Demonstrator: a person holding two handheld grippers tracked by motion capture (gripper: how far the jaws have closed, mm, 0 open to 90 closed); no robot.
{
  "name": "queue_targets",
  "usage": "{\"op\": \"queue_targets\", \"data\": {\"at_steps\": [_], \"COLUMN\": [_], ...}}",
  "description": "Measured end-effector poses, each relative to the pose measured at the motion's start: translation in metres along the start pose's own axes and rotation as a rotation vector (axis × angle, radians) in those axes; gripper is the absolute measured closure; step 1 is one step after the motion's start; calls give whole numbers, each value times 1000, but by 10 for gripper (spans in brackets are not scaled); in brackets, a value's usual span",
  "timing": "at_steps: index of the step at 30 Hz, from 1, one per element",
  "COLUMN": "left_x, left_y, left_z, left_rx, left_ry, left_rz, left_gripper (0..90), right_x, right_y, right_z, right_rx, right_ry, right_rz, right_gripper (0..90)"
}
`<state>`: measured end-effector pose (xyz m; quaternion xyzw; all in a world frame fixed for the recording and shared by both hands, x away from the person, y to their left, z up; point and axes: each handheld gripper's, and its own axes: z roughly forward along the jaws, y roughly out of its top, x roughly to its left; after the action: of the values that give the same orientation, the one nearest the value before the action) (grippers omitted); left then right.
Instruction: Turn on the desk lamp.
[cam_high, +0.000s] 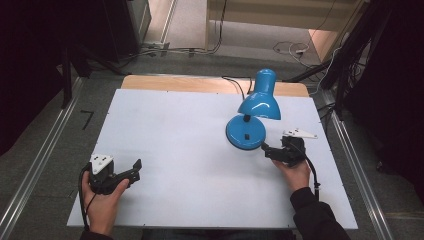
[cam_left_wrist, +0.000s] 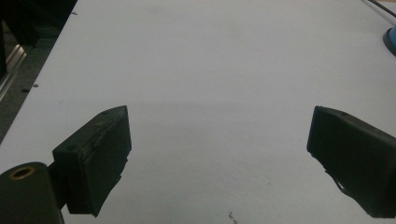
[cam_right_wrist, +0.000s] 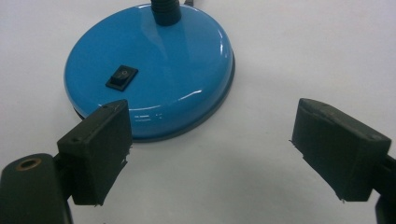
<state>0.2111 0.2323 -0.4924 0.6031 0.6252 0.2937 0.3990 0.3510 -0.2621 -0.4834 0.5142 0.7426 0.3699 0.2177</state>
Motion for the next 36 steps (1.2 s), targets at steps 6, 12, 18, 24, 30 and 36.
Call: {"op": "queue_targets", "data": {"at_steps": [6, 12, 18, 24, 30, 36], "left_x": [1, 1, 1, 0, 0, 1], "left_y": [0, 0, 0, 0, 0, -1], "left_z": [0, 0, 0, 1, 1, 1], "left_rx": [1, 2, 4, 6, 6, 6], "left_ry": [-1, -1, -3, -5, -5, -9], "left_rz": [-3, -3, -3, -2, -2, -4], "left_gripper": [70, 71, 71, 71, 71, 71], "right_x": [4, 9, 11, 17, 28, 35], "right_y": [4, 7, 8, 8, 11, 14], "right_z": [4, 10, 16, 22, 29, 35], "right_rx": [-2, -2, -15, -24, -25, -22], "right_ry": [4, 26, 87, 148, 165, 163], "right_rz": [-3, 1, 20, 5, -17, -15], "right_gripper": [120, 177, 429, 761, 876, 876]}}
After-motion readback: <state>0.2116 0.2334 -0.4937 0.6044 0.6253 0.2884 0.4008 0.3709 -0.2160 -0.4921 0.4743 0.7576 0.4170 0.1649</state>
